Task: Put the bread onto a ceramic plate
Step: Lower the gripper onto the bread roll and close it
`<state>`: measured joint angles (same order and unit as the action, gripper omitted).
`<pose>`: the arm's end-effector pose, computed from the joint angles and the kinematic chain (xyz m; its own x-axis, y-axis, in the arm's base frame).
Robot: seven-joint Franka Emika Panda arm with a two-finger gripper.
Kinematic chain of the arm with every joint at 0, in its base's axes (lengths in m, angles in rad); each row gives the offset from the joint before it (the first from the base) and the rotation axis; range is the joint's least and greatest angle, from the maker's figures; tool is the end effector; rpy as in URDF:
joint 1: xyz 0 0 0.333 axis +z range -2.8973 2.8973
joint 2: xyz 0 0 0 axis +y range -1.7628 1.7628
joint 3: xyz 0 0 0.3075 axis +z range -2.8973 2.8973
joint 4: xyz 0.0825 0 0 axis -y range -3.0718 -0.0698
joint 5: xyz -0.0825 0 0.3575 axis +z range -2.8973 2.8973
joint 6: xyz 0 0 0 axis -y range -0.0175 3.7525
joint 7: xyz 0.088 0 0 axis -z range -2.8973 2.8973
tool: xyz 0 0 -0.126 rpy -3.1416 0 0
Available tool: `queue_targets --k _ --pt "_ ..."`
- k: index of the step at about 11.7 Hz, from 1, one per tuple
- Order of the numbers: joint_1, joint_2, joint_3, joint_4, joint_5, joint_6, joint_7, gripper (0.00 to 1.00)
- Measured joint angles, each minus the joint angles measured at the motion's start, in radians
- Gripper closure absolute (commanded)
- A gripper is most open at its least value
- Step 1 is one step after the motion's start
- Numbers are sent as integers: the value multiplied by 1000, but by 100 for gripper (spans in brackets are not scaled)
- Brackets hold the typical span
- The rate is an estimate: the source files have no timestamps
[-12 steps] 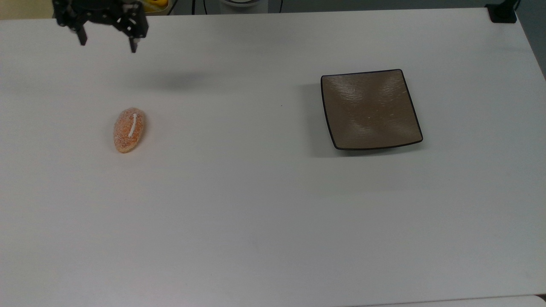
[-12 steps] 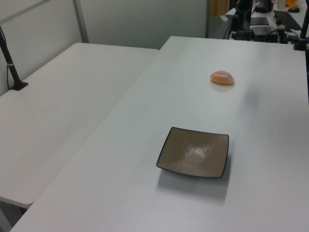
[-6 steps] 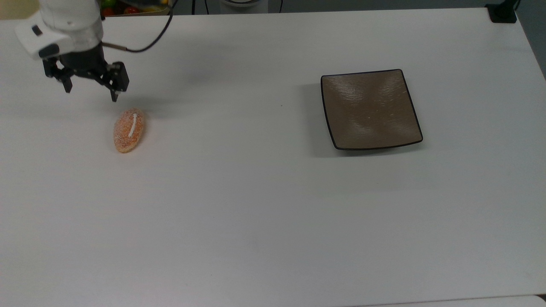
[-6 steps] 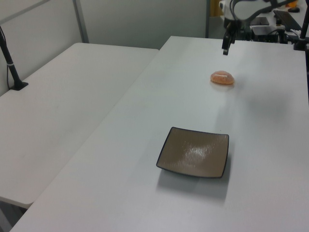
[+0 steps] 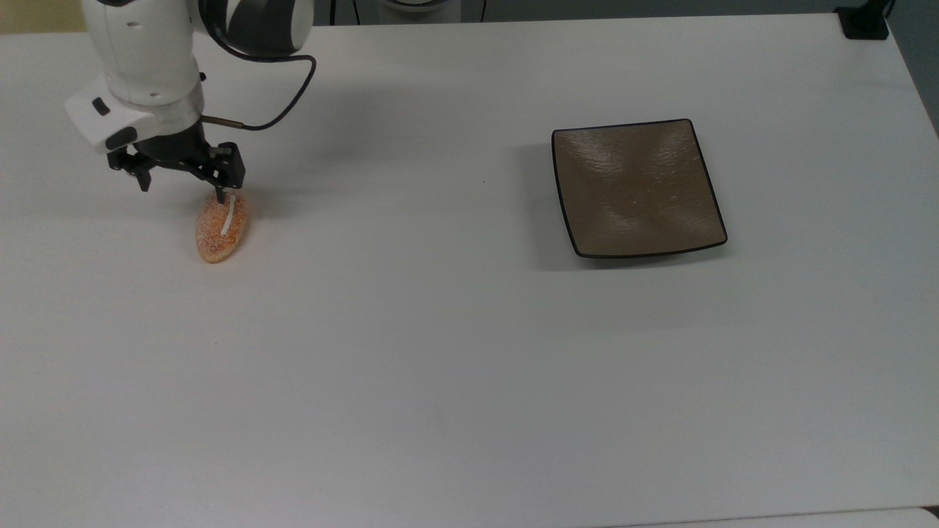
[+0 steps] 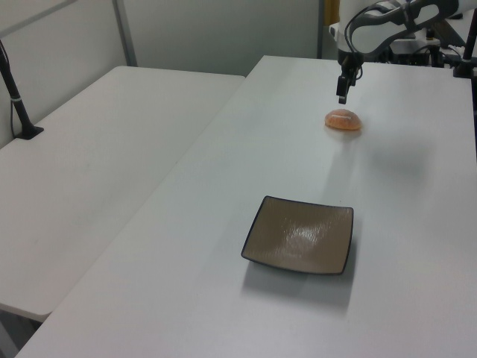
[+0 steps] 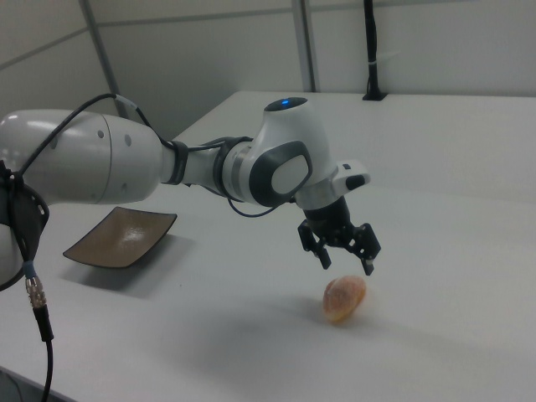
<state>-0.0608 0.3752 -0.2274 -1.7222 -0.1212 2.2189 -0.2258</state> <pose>0.6180 -0.1755 0.3724 0.9966 0.0332 0.0748 0.0169 -0.9778 0.2088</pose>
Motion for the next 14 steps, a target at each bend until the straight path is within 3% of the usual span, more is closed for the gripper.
queue_targets --k 5,6,7,8,10,14 --pt "1 47 48 -26 1 41 60 0" --pt "1 61 49 -26 1 59 61 8" --pt "1 71 49 -26 1 69 61 44" --pt "1 77 49 -26 0 71 61 60" --pt "1 81 49 -26 0 71 61 66" --pt "1 81 49 -20 0 71 61 66"
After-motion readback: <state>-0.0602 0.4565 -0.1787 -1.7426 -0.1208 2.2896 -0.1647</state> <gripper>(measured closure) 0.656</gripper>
